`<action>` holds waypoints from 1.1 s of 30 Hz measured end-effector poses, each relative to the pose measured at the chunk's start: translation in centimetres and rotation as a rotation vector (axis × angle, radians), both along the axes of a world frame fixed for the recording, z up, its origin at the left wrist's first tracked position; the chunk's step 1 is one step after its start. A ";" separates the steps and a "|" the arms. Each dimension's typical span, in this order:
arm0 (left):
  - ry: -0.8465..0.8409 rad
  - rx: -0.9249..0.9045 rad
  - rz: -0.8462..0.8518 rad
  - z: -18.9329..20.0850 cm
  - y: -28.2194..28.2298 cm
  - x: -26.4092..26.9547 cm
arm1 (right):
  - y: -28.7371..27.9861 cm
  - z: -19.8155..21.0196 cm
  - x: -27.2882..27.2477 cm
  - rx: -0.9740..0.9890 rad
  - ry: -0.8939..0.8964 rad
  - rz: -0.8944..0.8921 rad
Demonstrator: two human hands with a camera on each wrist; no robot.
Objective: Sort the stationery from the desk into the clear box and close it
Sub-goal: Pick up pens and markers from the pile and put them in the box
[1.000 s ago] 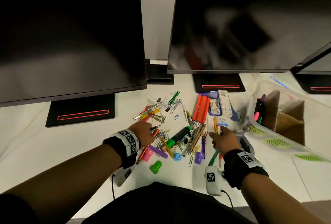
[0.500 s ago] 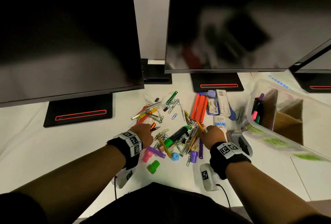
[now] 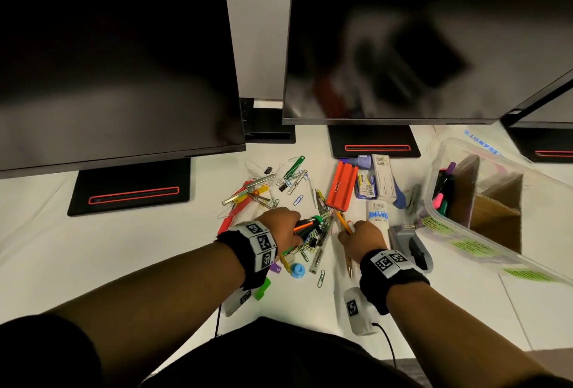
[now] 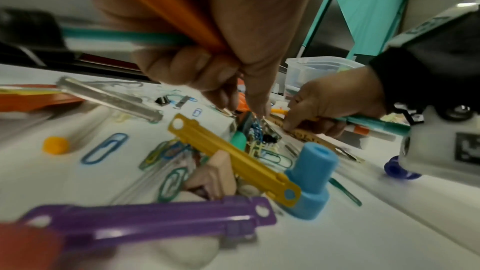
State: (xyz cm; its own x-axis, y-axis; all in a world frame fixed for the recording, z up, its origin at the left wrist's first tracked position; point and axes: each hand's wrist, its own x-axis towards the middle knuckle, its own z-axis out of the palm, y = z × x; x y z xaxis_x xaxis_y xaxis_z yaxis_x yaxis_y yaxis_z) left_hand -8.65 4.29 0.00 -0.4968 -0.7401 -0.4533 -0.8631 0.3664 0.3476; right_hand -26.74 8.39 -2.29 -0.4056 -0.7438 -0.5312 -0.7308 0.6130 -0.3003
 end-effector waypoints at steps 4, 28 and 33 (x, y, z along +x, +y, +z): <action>-0.095 0.011 0.023 -1.2 0.2 -0.7 | 0.5 0.9 -0.6 -0.075 -0.084 -0.051; -0.087 0.168 0.522 0.1 -2.0 8.1 | 0.1 2.1 1.6 0.073 -0.171 -0.009; -0.083 0.220 0.588 0.1 -2.0 10.5 | 0.6 2.7 1.4 -0.006 -0.272 -0.070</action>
State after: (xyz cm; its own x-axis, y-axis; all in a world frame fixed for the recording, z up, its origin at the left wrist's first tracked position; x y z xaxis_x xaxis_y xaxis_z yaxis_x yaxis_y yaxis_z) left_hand 1.82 2.30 0.11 0.0078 -0.7638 -0.6454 -0.9256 -0.2498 0.2845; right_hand -25.30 8.98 0.43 -0.2991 -0.7228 -0.6230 -0.5786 0.6565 -0.4839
